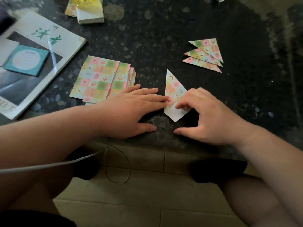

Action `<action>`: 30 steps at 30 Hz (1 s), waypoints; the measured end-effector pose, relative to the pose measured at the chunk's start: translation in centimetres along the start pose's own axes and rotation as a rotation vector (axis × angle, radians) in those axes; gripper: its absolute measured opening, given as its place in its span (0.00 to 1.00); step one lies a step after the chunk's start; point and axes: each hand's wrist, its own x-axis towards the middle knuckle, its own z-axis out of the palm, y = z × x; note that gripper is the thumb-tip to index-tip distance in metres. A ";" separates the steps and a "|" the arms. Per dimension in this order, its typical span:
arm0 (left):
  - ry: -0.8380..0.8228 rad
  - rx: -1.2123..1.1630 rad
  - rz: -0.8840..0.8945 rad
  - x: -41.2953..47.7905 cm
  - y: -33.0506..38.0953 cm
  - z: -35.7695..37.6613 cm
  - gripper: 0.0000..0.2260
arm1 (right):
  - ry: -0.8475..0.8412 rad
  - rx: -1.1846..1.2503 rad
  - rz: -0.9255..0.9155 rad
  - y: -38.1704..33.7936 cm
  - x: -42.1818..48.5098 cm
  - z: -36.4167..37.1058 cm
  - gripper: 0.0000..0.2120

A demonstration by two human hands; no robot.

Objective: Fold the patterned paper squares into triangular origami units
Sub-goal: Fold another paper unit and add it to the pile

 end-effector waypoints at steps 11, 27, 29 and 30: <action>-0.021 0.021 0.012 0.0 0.1 -0.4 0.29 | 0.107 0.145 0.099 -0.1 0.6 0.2 0.08; -0.023 0.024 -0.004 0.0 0.3 -0.4 0.30 | 0.116 -0.058 -0.063 -0.5 0.4 0.6 0.05; -0.027 0.025 -0.002 0.0 0.3 -0.4 0.30 | 0.131 0.032 -0.011 -0.4 0.5 0.5 0.03; -0.030 0.026 -0.001 0.0 0.3 -0.5 0.30 | 0.123 0.083 0.035 -0.3 0.6 0.4 0.03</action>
